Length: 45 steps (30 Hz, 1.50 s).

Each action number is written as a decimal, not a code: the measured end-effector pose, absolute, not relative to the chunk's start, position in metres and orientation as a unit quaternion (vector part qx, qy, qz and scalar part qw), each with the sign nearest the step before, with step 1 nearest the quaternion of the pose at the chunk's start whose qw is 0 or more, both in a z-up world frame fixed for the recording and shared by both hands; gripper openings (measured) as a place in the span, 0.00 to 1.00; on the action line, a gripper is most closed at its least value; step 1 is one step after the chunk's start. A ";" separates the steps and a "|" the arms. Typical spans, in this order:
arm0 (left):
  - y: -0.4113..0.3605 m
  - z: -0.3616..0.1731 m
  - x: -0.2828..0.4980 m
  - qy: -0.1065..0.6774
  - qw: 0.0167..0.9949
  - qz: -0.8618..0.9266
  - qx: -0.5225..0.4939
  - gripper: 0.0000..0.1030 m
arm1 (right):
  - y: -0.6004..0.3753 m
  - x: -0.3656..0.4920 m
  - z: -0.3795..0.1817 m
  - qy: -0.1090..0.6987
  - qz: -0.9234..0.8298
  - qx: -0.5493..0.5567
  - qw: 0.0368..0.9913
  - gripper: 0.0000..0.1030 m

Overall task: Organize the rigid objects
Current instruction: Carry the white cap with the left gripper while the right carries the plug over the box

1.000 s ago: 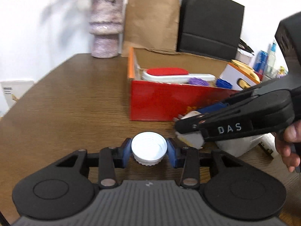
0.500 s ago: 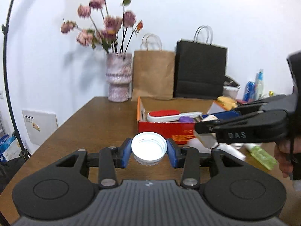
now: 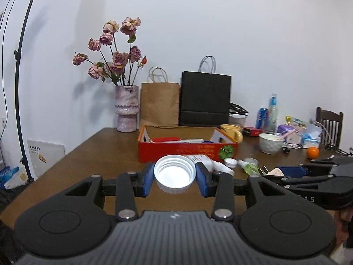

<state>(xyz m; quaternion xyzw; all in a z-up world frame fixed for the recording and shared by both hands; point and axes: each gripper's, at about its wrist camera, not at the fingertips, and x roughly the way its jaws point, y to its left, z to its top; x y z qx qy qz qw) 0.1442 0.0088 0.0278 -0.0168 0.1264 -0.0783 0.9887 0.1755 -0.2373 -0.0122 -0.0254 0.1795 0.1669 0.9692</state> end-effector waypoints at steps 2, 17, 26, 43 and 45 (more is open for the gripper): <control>0.007 0.025 0.129 0.128 0.988 -0.086 -0.021 0.39 | -0.245 0.154 -0.018 0.179 0.161 -0.001 0.971 0.37; -0.005 0.014 0.093 0.132 0.986 -0.105 -0.008 0.39 | -0.248 0.105 -0.034 0.178 0.146 0.000 0.973 0.37; -0.004 0.015 0.094 0.132 0.986 -0.105 -0.008 0.39 | -0.248 0.105 -0.034 0.176 0.148 0.001 0.973 0.37; 0.000 0.024 0.162 0.144 0.985 -0.090 -0.018 0.39 | -0.253 0.175 -0.020 0.173 0.151 -0.001 0.973 0.37; 0.001 0.029 0.181 0.139 0.986 -0.087 -0.016 0.39 | -0.253 0.194 -0.015 0.171 0.154 -0.003 0.973 0.37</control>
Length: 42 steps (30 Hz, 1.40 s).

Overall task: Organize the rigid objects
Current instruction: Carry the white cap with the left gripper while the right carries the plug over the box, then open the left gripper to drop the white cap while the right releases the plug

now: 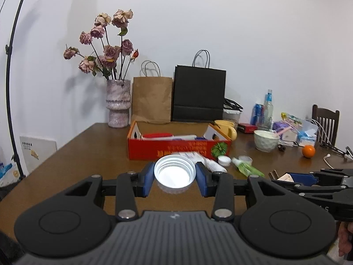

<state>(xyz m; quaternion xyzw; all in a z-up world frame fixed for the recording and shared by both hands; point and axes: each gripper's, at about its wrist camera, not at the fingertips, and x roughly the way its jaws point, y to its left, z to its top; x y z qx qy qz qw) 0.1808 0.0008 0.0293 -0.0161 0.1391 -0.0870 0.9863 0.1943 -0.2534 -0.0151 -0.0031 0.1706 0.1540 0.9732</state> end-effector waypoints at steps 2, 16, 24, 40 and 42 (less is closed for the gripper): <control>0.002 0.034 0.200 0.135 0.987 -0.085 -0.015 0.39 | -0.253 0.214 -0.009 0.168 0.156 -0.007 0.973 0.37; 0.000 0.068 0.370 0.117 0.991 -0.070 0.013 0.39 | -0.246 0.391 0.043 0.155 0.183 -0.031 0.970 0.37; 0.004 0.069 0.497 0.213 0.972 -0.101 -0.008 0.39 | -0.235 0.527 0.051 0.225 0.210 -0.015 0.951 0.37; -0.013 -0.025 0.657 0.429 0.900 -0.076 0.016 0.41 | -0.215 0.701 -0.054 0.426 0.138 -0.020 0.894 0.37; -0.012 -0.029 0.662 0.438 0.896 -0.075 0.012 0.44 | -0.215 0.704 -0.058 0.427 0.135 -0.018 0.894 0.37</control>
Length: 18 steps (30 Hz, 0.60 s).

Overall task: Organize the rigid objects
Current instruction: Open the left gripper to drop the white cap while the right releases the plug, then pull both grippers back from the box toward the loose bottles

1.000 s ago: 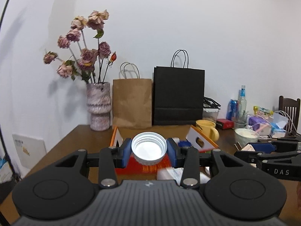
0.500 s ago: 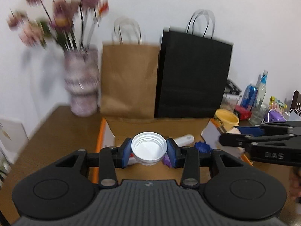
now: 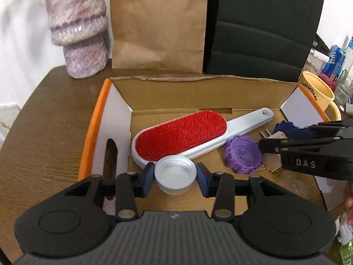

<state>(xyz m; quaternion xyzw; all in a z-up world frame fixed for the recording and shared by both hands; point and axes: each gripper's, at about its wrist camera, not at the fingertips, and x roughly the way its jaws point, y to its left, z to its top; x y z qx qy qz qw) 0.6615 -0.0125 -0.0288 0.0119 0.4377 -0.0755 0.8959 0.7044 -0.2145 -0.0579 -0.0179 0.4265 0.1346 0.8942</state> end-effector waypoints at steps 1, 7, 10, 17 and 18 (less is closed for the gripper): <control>-0.013 -0.030 0.663 0.440 0.895 -0.074 0.010 0.49 | -0.215 0.704 -0.056 0.423 0.132 -0.013 0.896 0.37; -0.015 -0.016 0.652 0.437 0.897 -0.069 0.019 0.61 | -0.218 0.685 -0.026 0.402 0.136 -0.013 0.905 0.44; -0.013 0.002 0.639 0.433 0.899 -0.072 0.016 0.65 | -0.223 0.665 -0.004 0.386 0.130 -0.019 0.913 0.51; -0.012 0.054 0.586 0.402 0.912 -0.077 0.027 0.72 | -0.241 0.604 0.046 0.360 0.119 -0.036 0.925 0.54; -0.012 0.062 0.575 0.393 0.916 -0.075 0.028 0.72 | -0.243 0.593 0.052 0.353 0.119 -0.038 0.927 0.58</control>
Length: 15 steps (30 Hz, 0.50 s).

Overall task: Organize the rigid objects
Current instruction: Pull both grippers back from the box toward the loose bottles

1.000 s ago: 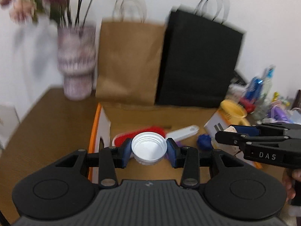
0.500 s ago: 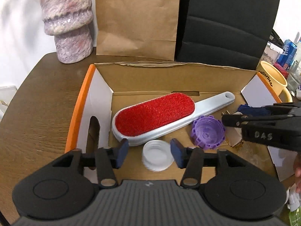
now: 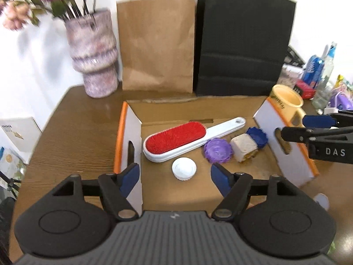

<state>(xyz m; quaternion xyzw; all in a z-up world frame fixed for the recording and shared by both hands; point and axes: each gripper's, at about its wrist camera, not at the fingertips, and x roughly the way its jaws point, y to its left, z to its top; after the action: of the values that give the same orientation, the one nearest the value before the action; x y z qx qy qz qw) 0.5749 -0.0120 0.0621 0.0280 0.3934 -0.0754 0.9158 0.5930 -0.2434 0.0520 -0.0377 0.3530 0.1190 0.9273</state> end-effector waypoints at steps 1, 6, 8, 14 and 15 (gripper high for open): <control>-0.013 0.069 0.565 0.384 0.920 -0.071 0.029 0.72 | -0.246 0.581 0.058 0.344 0.120 -0.037 0.930 0.61; -0.017 0.095 0.501 0.311 0.948 -0.064 0.031 0.72 | -0.259 0.513 0.075 0.289 0.131 -0.034 0.948 0.66; -0.018 0.101 0.475 0.291 0.954 -0.071 0.025 0.72 | -0.262 0.488 0.075 0.275 0.131 -0.030 0.952 0.66; -0.019 0.103 0.398 0.201 0.977 -0.072 0.018 0.73 | -0.276 0.412 0.072 0.209 0.131 -0.022 0.969 0.66; -0.020 0.102 0.385 0.194 0.978 -0.072 0.016 0.73 | -0.278 0.400 0.072 0.197 0.132 -0.019 0.971 0.66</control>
<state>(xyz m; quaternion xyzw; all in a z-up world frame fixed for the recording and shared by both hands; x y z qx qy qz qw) 0.3855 -0.0196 0.1021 0.0157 0.1938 -0.0719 0.9783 0.3999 -0.2780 0.0717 -0.0191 0.1967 0.1320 0.9713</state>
